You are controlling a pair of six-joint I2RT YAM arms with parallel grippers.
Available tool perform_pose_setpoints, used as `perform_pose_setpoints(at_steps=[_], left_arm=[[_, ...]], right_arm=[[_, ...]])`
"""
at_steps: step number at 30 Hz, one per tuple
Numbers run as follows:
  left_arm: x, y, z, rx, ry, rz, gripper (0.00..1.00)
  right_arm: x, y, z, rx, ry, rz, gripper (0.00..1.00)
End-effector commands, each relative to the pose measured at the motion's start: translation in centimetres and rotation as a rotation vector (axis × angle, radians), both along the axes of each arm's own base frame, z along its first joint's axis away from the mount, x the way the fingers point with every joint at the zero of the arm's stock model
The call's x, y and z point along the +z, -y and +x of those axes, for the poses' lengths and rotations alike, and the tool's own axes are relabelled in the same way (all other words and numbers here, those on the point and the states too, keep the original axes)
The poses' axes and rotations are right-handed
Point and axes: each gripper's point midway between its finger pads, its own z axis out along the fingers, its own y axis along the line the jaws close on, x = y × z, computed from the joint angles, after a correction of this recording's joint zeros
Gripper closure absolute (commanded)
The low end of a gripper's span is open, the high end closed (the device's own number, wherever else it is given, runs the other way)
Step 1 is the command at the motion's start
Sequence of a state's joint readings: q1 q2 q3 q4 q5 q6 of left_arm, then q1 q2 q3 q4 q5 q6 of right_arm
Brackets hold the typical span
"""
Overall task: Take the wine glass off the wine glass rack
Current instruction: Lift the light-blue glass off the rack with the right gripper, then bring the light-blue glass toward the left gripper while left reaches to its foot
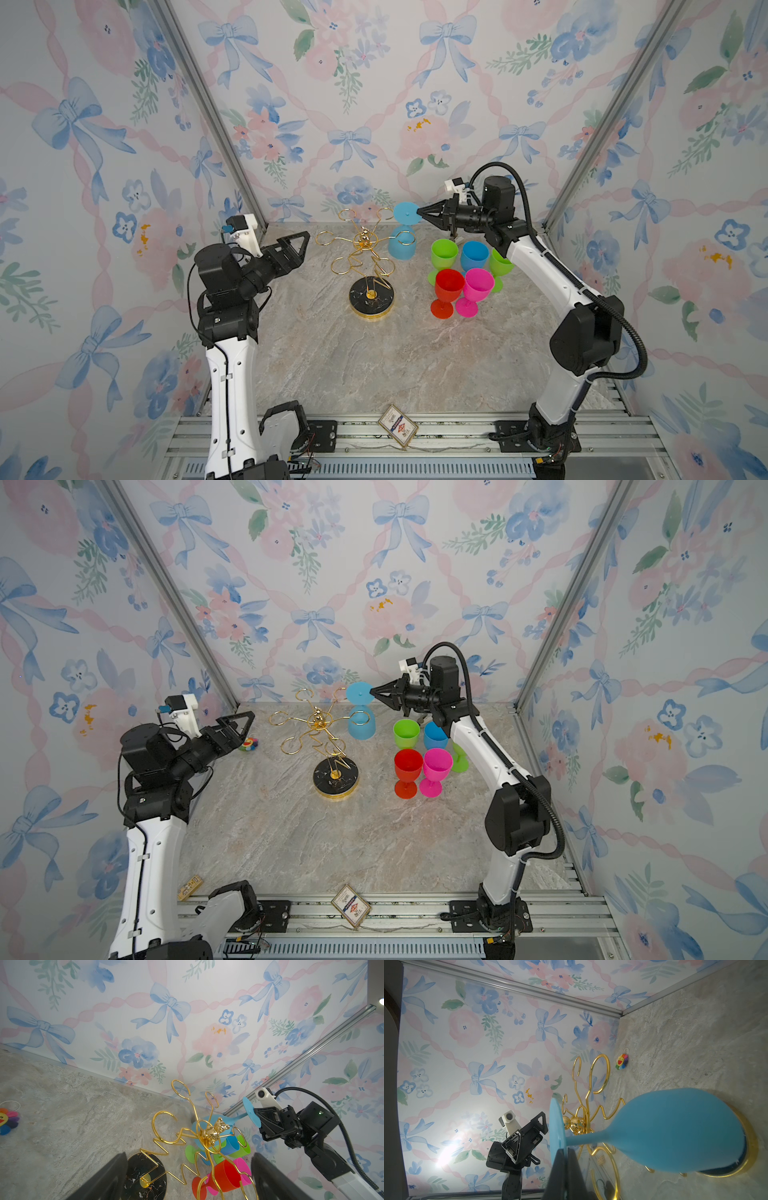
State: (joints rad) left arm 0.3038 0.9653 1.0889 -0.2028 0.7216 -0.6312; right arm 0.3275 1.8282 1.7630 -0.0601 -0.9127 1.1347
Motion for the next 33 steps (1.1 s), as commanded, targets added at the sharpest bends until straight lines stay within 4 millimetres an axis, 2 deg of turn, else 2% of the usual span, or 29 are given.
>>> perform_pose_setpoints(at_steps=[1, 8, 14, 21, 26, 33], left_arm=[[1.5, 0.2, -0.2, -0.01, 0.045, 0.017, 0.05], [2.6, 0.9, -0.3, -0.044, 0.06, 0.008, 0.06], [3.0, 2.9, -0.3, -0.111, 0.067, 0.014, 0.07], [6.3, 7.7, -1.1, -0.232, 0.135, 0.026, 0.07], [8.7, 11.2, -2.3, -0.337, 0.191, 0.032, 0.08], [9.7, 17.6, -5.1, -0.574, 0.25, 0.064, 0.1]], right_arm=[[1.6, 1.6, -0.7, -0.016, 0.07, -0.035, 1.0], [2.4, 4.2, -1.1, -0.076, 0.155, -0.153, 1.0], [5.1, 6.0, -4.0, -0.095, 0.4, -0.313, 1.0], [8.4, 7.4, -8.7, -0.111, 0.676, -0.473, 1.0], [10.0, 7.0, -12.4, -0.077, 0.842, -0.492, 1.0], [11.2, 6.6, -17.0, -0.037, 1.001, -0.465, 1.0]])
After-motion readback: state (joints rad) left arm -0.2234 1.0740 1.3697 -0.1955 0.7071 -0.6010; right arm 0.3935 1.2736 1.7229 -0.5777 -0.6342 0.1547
